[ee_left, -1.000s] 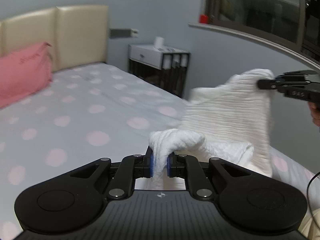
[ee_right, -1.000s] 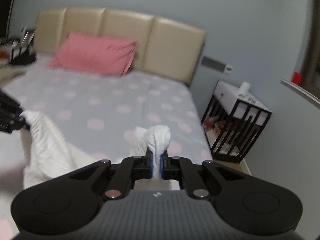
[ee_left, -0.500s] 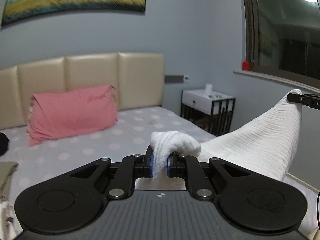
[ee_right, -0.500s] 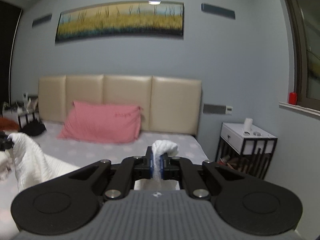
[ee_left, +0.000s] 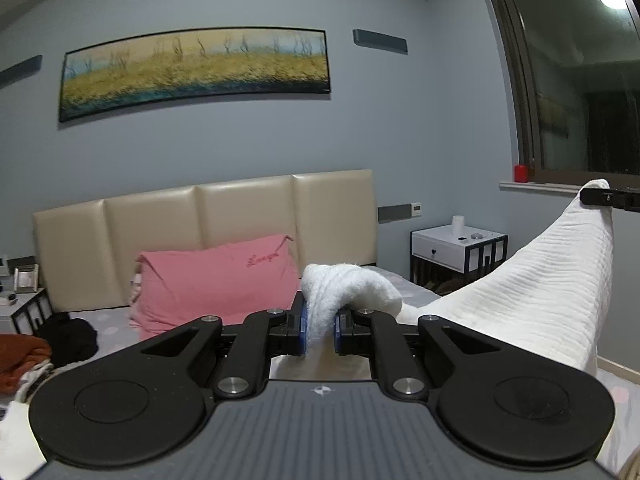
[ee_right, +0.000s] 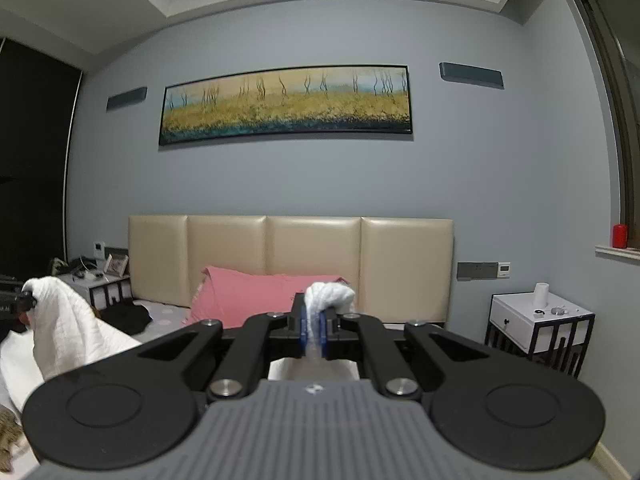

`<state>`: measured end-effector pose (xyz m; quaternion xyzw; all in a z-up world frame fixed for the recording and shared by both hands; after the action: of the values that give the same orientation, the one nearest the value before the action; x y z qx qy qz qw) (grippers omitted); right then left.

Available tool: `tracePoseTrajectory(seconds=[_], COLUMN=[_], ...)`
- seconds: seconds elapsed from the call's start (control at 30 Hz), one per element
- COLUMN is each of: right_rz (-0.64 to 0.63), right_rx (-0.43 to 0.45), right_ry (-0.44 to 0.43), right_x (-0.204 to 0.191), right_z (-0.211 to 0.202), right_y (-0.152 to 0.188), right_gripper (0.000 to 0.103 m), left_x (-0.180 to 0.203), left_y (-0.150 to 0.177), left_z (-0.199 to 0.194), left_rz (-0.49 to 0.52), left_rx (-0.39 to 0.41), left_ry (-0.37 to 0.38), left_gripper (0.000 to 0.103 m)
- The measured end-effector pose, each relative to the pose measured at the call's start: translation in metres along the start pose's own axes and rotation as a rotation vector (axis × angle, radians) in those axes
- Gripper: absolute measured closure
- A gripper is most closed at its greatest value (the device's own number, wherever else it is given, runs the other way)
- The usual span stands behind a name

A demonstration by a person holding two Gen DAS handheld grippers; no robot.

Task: Fold clothes
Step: 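Lift the white shirt with both grippers and shake it out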

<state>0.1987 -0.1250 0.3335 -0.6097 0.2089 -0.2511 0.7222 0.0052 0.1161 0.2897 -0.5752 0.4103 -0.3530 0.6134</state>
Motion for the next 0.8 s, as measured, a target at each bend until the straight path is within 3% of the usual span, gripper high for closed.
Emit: tracePoseTrajectory(seconds=[0.23, 0.4, 0.57, 0.8], right_rz=[0.046, 0.045, 0.044, -0.006], right_rx=[-0.018, -0.043, -0.161, -0.386], right_ry=[-0.045, -0.045, -0.045, 0.003], right_x=[-0.044, -0.071, -0.090, -0.100], right_z=[-0.023, -0.031, -0.013, 0.028], right_y=[-0.020, -0.005, 0.052, 0.183], right_gripper=[0.096, 0.096, 0.096, 0.096], left_x=[-0.030, -0.051, -0.076, -0.104], left_y=[-0.015, 0.002, 0.060, 0.174], left_z=[-0.046, -0.052, -0.026, 0.037], left_rz=[0.029, 0.058, 0.044, -0.009], left_rx=[-0.005, -0.058, -0.182, -0.388], left_ry=[-0.072, -0.112, -0.136, -0.155], left_gripper=[0.093, 0.093, 0.093, 0.091])
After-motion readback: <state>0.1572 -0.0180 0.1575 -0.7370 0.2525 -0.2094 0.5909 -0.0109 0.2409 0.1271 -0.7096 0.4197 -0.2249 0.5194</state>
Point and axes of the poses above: each gripper's, at about its wrist camera, not at the fingertips, and z roughly the way its jaws point, x to its right, y to its underside, the point moved 7 cm from there along z, roughly the way its jaws point, and after that the axes turned 12 degrees about x, right-handed, at the moved point
